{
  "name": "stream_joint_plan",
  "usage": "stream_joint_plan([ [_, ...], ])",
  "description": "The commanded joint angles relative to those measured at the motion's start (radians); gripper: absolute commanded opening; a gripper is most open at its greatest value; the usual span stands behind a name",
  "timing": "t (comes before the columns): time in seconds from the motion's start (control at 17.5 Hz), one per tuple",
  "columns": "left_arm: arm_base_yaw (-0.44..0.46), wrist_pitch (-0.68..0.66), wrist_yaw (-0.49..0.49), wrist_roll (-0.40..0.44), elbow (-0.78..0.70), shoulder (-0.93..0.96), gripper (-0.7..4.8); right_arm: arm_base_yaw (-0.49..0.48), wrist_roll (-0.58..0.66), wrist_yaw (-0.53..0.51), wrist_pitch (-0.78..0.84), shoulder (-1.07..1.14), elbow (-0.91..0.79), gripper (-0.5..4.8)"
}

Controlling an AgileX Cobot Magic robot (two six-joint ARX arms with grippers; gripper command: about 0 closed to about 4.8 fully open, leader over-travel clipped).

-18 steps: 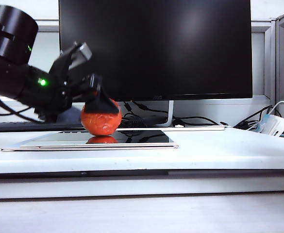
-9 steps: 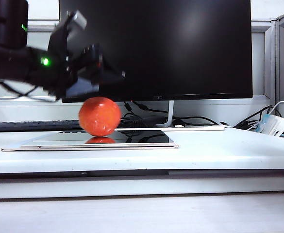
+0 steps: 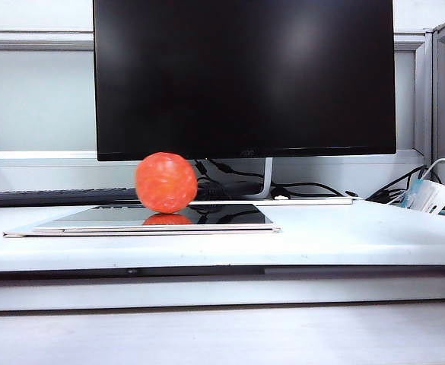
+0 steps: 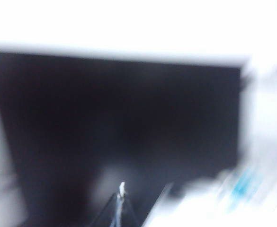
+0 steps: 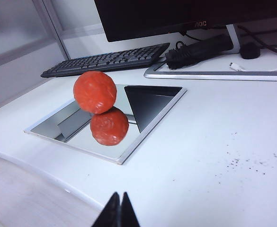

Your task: Place the orange on the center of the mirror.

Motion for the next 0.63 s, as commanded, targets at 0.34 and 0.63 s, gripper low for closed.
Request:
stream_joint_plan([
  [0.34, 0.002, -0.515, 0.03, 0.045, -0.002, -0.304, -0.05, 0.0, -0.001, -0.002, 0.017, 0.0, -0.007, 0.0],
  [0.63, 0.051, -0.562, 0.076, 0.045, -0.003, -0.373, -0.05, 0.001, -0.001, -0.002, 0.017, 0.0, -0.007, 0.0],
])
